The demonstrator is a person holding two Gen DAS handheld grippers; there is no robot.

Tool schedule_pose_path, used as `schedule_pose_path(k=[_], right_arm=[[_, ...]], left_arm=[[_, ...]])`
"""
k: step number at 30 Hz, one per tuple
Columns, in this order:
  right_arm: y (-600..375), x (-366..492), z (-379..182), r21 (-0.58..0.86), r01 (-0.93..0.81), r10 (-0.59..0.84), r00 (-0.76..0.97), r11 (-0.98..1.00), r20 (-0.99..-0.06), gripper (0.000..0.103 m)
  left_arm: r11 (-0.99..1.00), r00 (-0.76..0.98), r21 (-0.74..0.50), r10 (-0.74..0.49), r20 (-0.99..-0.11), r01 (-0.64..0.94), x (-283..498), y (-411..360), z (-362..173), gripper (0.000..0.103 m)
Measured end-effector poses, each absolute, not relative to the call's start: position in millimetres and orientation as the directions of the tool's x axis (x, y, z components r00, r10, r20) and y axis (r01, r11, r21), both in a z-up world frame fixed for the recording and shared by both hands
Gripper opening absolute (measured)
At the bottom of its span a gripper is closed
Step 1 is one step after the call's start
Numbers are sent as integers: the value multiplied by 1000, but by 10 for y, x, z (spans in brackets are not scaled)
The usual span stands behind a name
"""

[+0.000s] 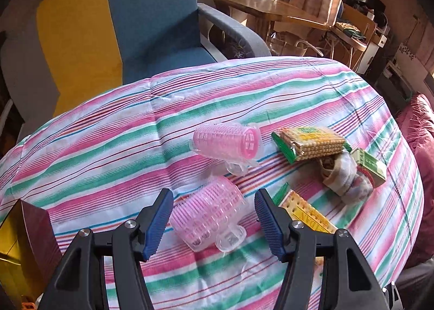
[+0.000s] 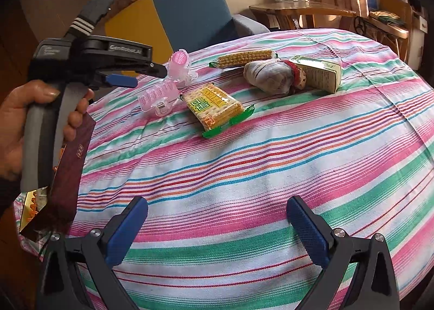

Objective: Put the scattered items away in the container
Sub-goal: 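Grasp the pink hair roller with the left tool, then grasp the yellow WEIDAN biscuit pack with the right tool while the left tool holds the roller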

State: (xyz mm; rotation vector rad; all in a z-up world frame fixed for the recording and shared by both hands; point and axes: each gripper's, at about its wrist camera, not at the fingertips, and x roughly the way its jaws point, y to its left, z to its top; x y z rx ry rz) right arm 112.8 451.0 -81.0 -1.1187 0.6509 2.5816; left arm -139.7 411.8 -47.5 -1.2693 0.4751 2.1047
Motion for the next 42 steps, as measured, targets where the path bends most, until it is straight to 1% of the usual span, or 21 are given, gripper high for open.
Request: schedule_pose_path(k=[4,8,15,21,23,24,25,30,38,39,40,41,42], right_arm=[[4517,1111,-811,297,-387,48,-675,-873,-737,103],[4517,1100,-812,293,-383,48,-674,-876,-737,103],[4505,1072,-814,271,-378,55,-663,-885,-747,103],[4588,975,-768,256,-357,46,-656,-898,-753,102],[4669,890,-715,253,-340,43,-667,-906,-744,96],[4699,822,-689,236,-332,50,-667,-913,-744,90],[4729,753,-663,218,-323,57,-666,-921,-744,87],[4773,324,-617,130,-265,78,-652,-956,-754,86],[4771,-220,-787,17,-229,118,-561,-973,-819,86],[4767,-229,-811,17,-226,113,-552,-974,-826,81],[4767,-220,-828,15,-233,118,-542,-972,-832,72],[4764,-194,-823,7,-243,131,-545,-970,-828,69],[4766,-152,-813,15,-250,129,-547,-968,-827,62]], left_arm=[[-747,-309,-25,305,-901,-664,-1517,4203,-660,64],[-751,-301,-41,314,-901,-659,-1487,4141,-708,64],[-788,-277,-107,336,-900,-607,-1260,3752,-741,64],[-794,-259,-153,364,-895,-589,-887,3374,-731,64],[-794,-256,-164,374,-891,-585,-762,3251,-724,64],[-794,-254,-171,379,-890,-584,-707,3195,-720,64],[-793,-250,-178,384,-889,-583,-656,3143,-716,64],[-788,-231,-219,413,-881,-576,-466,2912,-700,64],[-747,-242,-200,437,-866,-634,-213,2819,-675,64],[-741,-242,-200,442,-864,-642,-185,2812,-673,64],[-734,-241,-200,447,-861,-649,-157,2804,-672,64],[-727,-240,-200,452,-859,-656,-126,2796,-669,64],[-723,-239,-202,458,-856,-661,-93,2785,-665,64]])
